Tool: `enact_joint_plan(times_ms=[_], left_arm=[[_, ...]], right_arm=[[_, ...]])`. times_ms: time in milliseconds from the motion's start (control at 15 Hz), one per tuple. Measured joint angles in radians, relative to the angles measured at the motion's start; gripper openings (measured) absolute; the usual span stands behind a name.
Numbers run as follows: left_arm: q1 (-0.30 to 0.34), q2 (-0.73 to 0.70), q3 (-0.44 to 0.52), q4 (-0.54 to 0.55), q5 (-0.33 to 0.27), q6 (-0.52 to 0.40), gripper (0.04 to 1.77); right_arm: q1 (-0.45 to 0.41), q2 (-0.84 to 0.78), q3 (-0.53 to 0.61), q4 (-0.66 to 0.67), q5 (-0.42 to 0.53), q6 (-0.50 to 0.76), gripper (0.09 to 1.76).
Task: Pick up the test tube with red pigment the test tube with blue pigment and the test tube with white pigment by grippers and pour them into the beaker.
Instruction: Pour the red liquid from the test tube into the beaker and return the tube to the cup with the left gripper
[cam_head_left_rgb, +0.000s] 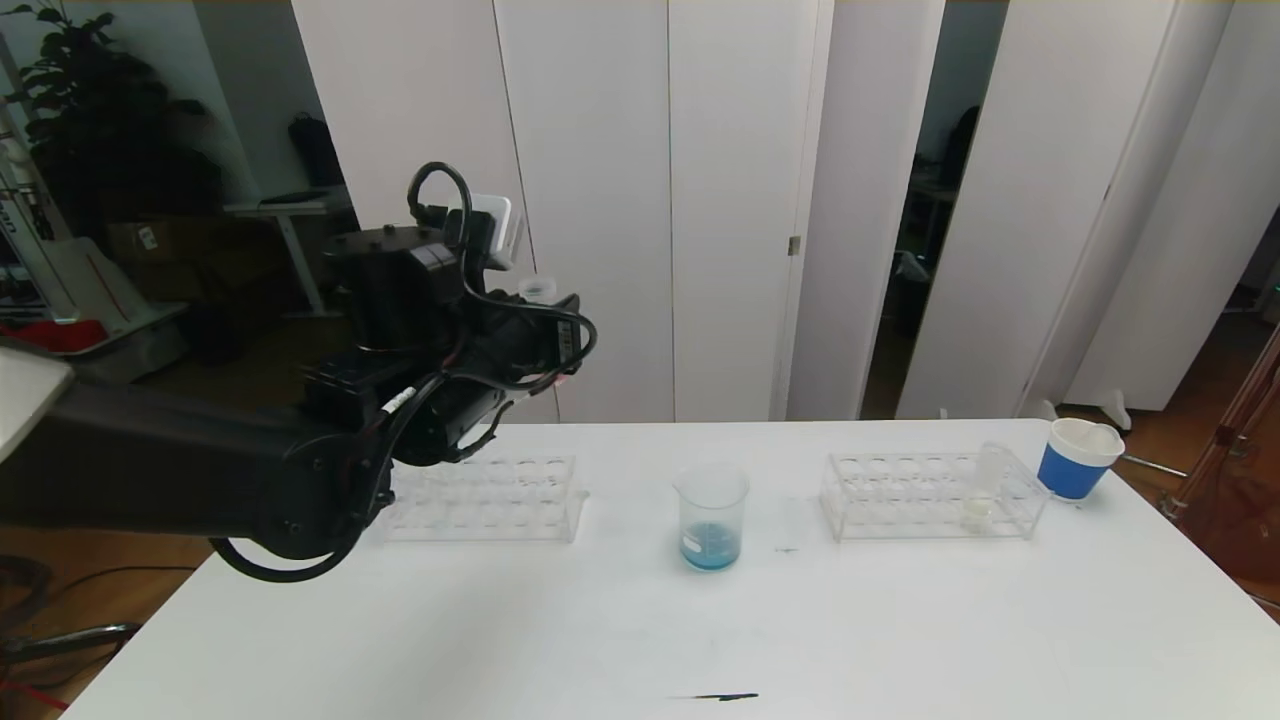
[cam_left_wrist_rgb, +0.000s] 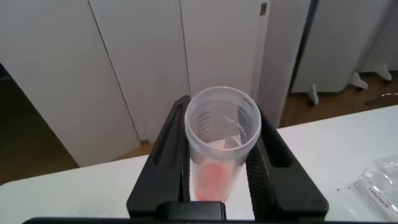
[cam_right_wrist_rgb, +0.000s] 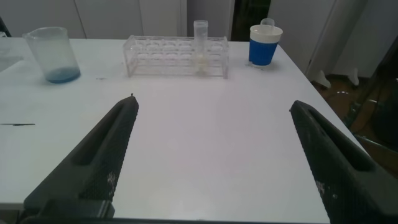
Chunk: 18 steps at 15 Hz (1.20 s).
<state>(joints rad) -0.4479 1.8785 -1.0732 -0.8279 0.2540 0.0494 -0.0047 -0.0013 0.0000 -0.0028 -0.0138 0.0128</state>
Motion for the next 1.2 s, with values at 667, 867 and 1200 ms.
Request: enact_joint_plan(times_ms=[667, 867, 1200], left_arm=[[-0.025, 0.135, -0.134, 0.0, -0.342, 0.232, 0.59], [-0.031, 0.201, -0.176, -0.031, -0.425, 0.304, 0.59], [-0.024, 0.292, -0.211, -0.13, -0.596, 0.434, 0.59]], right_arm=[[0.0, 0.0, 0.0, 0.0, 0.0, -0.001, 1.75], [0.0, 0.0, 0.0, 0.0, 0.0, 0.0, 1.75], [0.0, 0.0, 0.0, 0.0, 0.0, -0.001, 1.75]])
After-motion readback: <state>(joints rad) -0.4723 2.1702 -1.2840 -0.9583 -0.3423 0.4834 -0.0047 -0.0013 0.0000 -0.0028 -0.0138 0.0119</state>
